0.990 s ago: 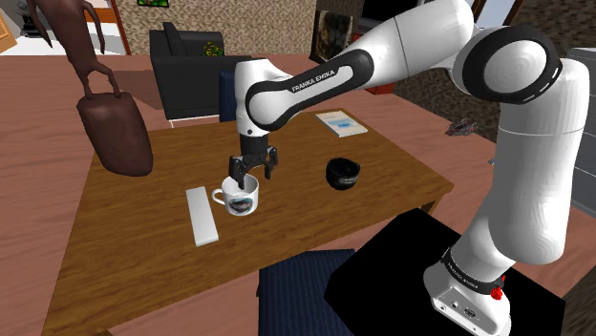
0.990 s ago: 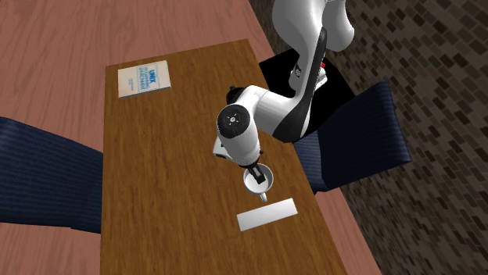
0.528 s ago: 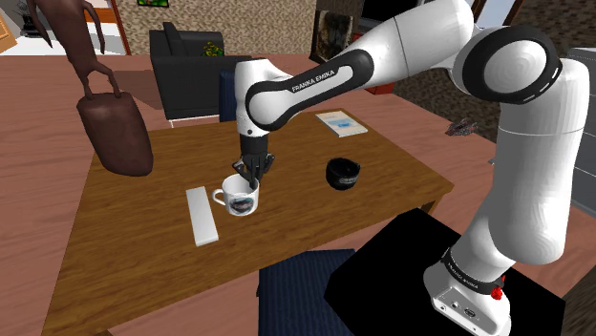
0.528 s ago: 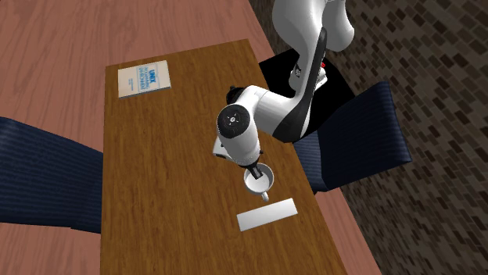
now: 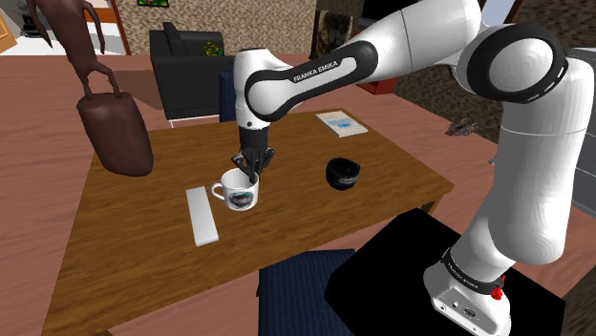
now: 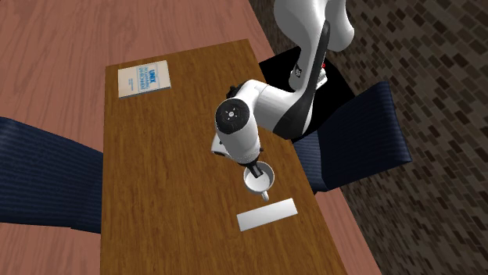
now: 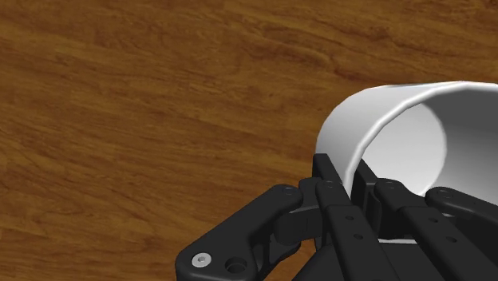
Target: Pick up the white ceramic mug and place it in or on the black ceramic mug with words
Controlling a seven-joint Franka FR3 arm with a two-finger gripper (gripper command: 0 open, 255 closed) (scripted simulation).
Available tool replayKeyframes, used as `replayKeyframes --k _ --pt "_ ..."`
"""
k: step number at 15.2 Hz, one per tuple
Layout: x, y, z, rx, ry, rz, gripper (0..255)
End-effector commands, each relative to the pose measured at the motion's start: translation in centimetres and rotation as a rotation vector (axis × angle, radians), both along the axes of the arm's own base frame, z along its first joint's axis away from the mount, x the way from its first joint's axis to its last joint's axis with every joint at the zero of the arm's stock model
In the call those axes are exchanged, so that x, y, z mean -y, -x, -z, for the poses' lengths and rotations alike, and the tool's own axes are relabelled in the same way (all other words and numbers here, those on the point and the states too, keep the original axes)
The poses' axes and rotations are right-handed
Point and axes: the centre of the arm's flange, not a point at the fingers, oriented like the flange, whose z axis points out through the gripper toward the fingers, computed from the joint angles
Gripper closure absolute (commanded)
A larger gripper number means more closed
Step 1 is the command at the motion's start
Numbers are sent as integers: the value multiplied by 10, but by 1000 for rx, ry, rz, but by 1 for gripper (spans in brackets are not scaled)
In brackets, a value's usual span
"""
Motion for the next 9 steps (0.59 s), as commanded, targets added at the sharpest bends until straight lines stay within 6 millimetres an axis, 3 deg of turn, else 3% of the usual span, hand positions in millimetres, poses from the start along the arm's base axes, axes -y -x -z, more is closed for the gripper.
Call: replayKeyframes --k 1,9 --pt "0 1 -11 0 0 0 255" --pt "0 1 -53 0 0 0 255"
